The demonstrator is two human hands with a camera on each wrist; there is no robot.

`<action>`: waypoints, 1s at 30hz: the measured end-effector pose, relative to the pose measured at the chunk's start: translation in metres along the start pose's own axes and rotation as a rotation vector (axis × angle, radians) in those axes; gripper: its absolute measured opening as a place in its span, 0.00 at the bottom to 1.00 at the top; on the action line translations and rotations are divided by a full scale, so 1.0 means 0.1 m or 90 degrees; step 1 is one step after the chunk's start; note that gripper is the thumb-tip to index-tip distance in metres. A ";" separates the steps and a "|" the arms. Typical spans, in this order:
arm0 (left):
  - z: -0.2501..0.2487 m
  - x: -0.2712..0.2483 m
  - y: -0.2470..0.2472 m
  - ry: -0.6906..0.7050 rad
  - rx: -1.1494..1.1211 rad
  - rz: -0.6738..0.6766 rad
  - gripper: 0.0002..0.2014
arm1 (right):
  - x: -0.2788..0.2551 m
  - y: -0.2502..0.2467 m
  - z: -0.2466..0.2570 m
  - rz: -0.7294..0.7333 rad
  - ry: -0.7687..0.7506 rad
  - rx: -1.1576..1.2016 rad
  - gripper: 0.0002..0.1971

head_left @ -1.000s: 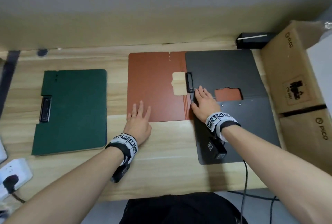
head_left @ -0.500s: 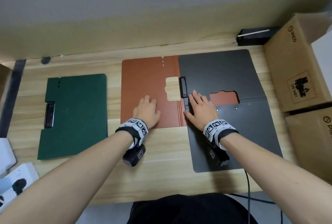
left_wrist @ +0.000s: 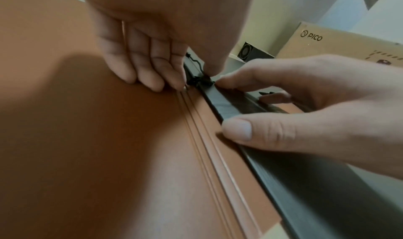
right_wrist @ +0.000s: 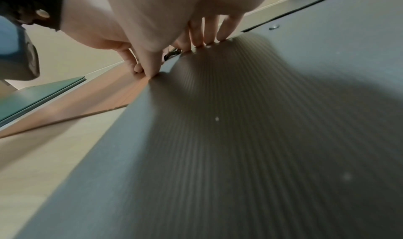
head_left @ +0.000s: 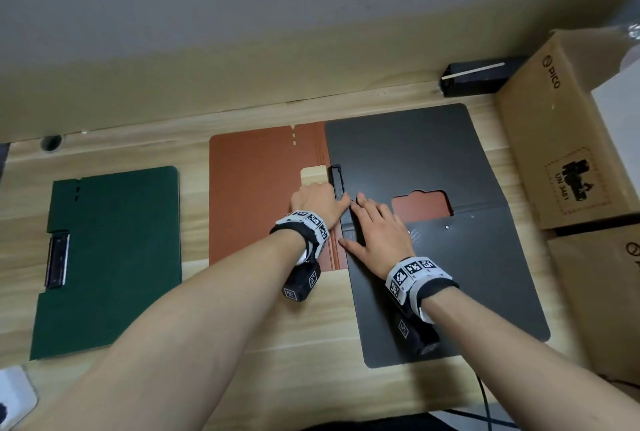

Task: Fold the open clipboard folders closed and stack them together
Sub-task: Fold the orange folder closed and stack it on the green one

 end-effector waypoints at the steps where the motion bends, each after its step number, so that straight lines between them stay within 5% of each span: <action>1: -0.01 0.01 0.00 0.002 -0.001 0.000 0.23 | -0.02 0.00 0.00 -0.003 0.000 0.002 0.41; 12: -0.03 0.11 -0.05 -0.003 0.012 0.032 0.24 | -0.15 0.04 -0.17 -0.015 0.114 -0.022 0.57; 17: 0.00 0.13 -0.07 0.000 0.011 -0.013 0.26 | -0.15 0.06 -0.19 0.000 0.114 -0.028 0.58; 25: 0.00 0.16 -0.09 0.060 0.004 -0.048 0.16 | -0.14 0.08 -0.15 0.010 0.153 -0.027 0.57; 30: 0.07 0.15 -0.06 0.032 -0.007 -0.030 0.21 | -0.21 -0.01 -0.50 0.009 0.204 -0.028 0.57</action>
Point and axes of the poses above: each hand's wrist, its own x-axis towards the middle knuckle, its own y-axis out of the palm, z = x × y, the point moved 5 cm from there along x, towards the middle knuckle, and after that the axes turned 3 degrees about -z, right-handed, at the moved point
